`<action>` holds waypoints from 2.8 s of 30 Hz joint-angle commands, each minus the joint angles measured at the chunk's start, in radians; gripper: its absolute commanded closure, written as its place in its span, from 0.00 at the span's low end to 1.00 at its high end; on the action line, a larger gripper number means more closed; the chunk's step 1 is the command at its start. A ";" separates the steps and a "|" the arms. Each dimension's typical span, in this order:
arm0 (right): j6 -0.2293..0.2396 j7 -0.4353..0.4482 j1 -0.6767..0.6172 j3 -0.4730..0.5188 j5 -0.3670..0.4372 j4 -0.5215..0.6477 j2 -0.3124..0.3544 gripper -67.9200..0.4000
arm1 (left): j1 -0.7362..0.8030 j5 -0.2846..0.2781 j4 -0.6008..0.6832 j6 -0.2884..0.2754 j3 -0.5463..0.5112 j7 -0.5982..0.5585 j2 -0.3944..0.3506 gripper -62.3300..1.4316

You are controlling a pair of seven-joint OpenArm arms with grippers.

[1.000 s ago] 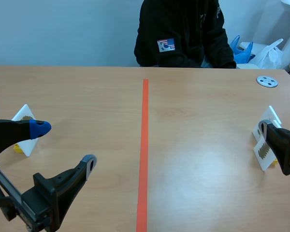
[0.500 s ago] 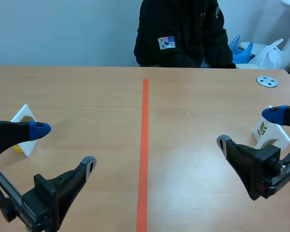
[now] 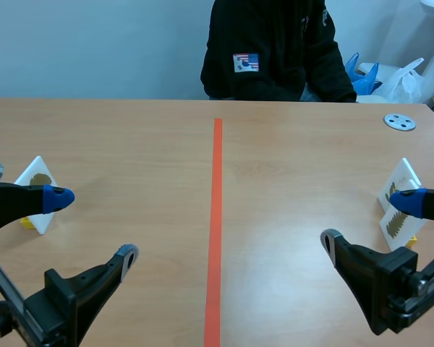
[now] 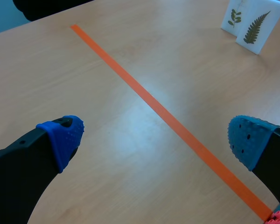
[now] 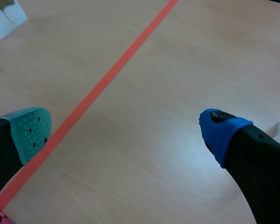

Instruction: Sort the leaf by its shape. The table is split by an orange tape line. A compound leaf with several leaflets goes to the left side, a simple leaf with one blade goes to the right side. Return to the home posture when a red brick is placed on the table.

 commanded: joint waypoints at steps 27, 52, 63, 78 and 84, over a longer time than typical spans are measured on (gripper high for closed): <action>-0.003 0.031 0.037 -0.043 0.014 0.018 0.017 0.00 | -0.003 -0.009 0.010 -0.002 -0.008 -0.016 0.003 0.00; -0.007 0.031 0.048 -0.043 0.013 0.018 0.017 0.00 | -0.003 0.061 0.004 -0.145 0.015 0.008 0.003 0.00; -0.007 0.043 0.048 -0.040 0.014 0.018 0.017 0.00 | -0.109 0.136 -0.202 -0.161 0.117 -0.082 0.021 0.00; -0.007 0.043 0.048 0.019 0.014 0.019 0.017 0.00 | -0.411 0.182 -0.541 -0.194 0.364 -0.203 0.169 0.00; -0.007 0.043 0.048 0.026 0.013 0.019 0.017 0.00 | -0.557 0.218 -0.698 -0.193 0.447 -0.227 0.250 0.00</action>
